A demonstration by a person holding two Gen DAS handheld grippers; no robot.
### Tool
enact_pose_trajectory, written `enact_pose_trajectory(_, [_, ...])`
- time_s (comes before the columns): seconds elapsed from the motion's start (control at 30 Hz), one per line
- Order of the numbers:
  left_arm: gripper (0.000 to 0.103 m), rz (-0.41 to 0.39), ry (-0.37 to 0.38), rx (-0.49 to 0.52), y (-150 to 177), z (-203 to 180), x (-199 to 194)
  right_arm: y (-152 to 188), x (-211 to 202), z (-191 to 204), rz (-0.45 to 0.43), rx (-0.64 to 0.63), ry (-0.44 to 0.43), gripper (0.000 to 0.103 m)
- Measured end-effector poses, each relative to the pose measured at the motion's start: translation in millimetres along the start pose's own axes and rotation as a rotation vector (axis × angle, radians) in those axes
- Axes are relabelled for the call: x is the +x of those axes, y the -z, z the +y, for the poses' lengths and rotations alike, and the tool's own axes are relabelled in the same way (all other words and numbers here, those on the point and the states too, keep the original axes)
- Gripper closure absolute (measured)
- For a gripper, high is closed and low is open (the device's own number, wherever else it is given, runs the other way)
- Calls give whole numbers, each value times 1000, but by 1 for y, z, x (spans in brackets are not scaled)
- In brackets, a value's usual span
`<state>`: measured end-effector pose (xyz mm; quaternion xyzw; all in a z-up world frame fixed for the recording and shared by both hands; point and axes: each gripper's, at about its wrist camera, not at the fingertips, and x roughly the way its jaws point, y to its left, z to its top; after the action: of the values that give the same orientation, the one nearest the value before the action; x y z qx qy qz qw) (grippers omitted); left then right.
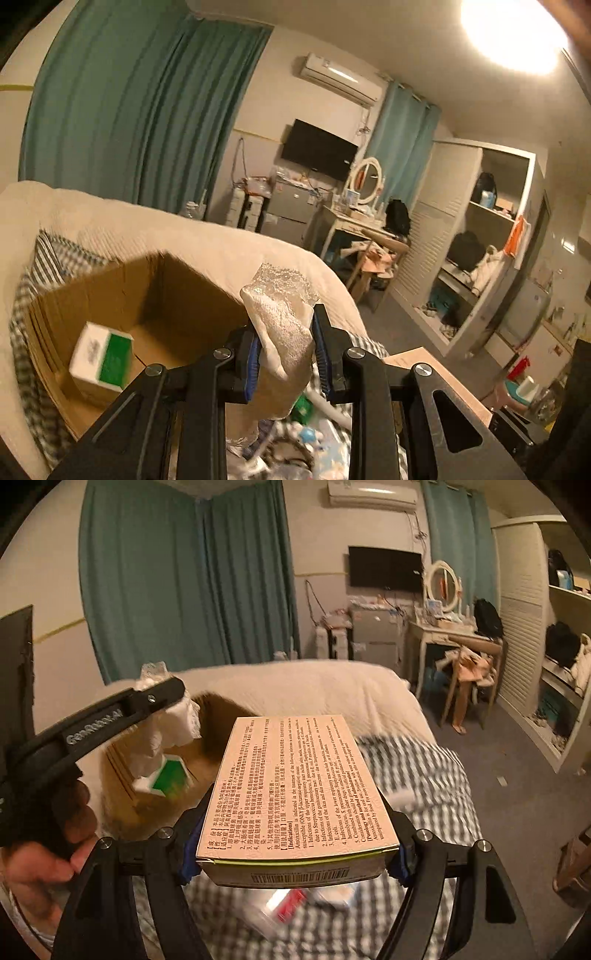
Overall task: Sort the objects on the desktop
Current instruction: 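Lower lace cloth into cardboard box with left tool while right tool drops tan box in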
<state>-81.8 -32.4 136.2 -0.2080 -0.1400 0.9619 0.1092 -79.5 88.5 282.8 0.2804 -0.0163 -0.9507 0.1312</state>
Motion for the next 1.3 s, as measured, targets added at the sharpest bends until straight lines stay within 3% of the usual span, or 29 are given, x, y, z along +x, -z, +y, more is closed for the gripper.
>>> enact_pose_trajectory(0.17, [77, -1, -143, 5, -21, 34, 3, -27, 25, 25, -10, 28, -95, 28])
enact_pose_trajectory(0.3, [77, 10, -254, -4, -19, 72, 12, -36, 60, 48, 19, 25, -139, 28])
enact_pose_trajectory(0.47, [77, 57, -329, -23, -7, 110, 34, -39, 104, 65, 92, 74, -195, 28])
enact_pose_trajectory(0.8, [77, 138, -359, -35, 23, 135, 60, -28, 156, 63, 155, 157, -235, 28])
enact_pose_trajectory(1.0, [76, 136, -355, -39, 25, 130, 58, -36, 162, 76, 118, 160, -257, 27])
enact_pose_trajectory(1.1, [56, 142, -368, -39, 27, 127, 58, -43, 154, 76, 81, 192, -252, 10])
enact_pose_trajectory(1.2, [32, 139, -364, -27, 27, 124, 56, -54, 133, 76, 39, 170, -242, 10])
enact_pose_trajectory(1.23, [18, 134, -365, -28, 28, 123, 55, -56, 128, 76, 28, 160, -230, 10])
enact_pose_trajectory(1.3, [12, 124, -371, -42, 27, 122, 51, -59, 112, 69, 6, 139, -200, 10])
